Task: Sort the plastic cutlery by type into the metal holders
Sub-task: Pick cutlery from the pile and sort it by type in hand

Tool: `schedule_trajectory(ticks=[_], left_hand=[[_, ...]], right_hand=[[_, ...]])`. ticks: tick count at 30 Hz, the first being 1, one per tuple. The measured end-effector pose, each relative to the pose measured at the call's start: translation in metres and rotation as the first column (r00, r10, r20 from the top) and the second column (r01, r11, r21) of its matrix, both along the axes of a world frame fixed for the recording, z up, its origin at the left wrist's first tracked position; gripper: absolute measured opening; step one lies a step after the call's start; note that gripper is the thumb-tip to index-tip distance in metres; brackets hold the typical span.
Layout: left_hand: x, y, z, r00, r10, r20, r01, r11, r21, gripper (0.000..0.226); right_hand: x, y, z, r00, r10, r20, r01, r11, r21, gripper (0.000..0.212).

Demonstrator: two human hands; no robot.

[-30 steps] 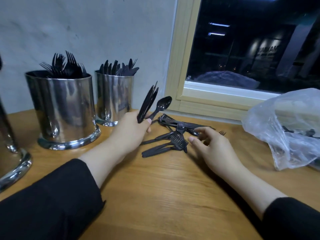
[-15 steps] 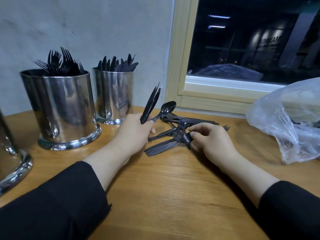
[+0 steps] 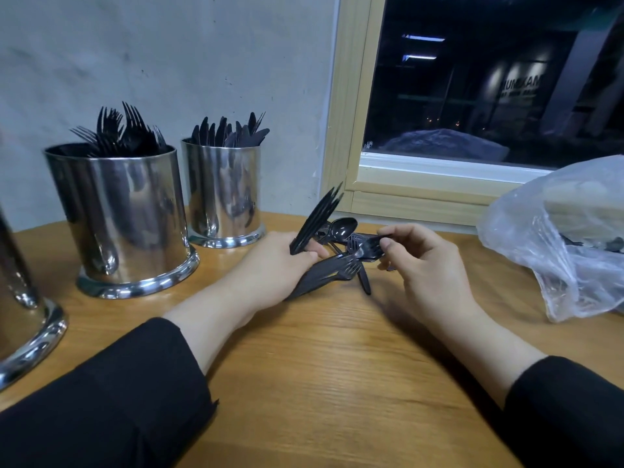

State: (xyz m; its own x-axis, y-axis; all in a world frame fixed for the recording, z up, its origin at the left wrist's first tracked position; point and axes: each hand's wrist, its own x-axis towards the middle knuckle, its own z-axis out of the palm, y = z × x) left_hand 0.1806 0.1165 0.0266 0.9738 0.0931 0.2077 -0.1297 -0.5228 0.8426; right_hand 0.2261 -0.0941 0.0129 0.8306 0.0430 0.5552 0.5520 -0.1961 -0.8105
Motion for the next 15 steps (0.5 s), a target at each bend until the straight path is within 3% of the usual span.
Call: schedule_trajectory(ticks=[4, 8, 12, 13, 15], left_hand=[[0.0, 0.001, -0.002, 0.997, -0.076, -0.014, 0.077, 0.997, 0.019, 0.037], [-0.002, -0.002, -0.002, 0.984, -0.174, -0.034, 0.172, 0.984, -0.045, 0.026], [0.0, -0.004, -0.003, 0.994, -0.111, -0.008, 0.11, 0.99, -0.091, 0.025], [0.001, -0.003, -0.003, 0.998, -0.065, 0.014, 0.066, 0.991, -0.12, 0.025], [0.003, 0.002, -0.002, 0.997, 0.038, 0.072, -0.027, 0.987, -0.157, 0.026]], right_hand=[[0.0, 0.0, 0.001, 0.999, -0.031, 0.014, 0.03, 0.999, 0.038, 0.012], [-0.001, 0.0, 0.002, 0.999, -0.038, 0.012, 0.037, 0.999, 0.029, 0.012], [0.002, 0.001, 0.001, 0.998, -0.067, 0.011, 0.066, 0.996, 0.065, 0.012], [0.007, 0.001, -0.001, 0.995, -0.103, 0.004, 0.103, 0.994, 0.028, 0.013], [0.019, 0.001, -0.007, 0.983, -0.181, -0.009, 0.175, 0.96, -0.217, 0.016]])
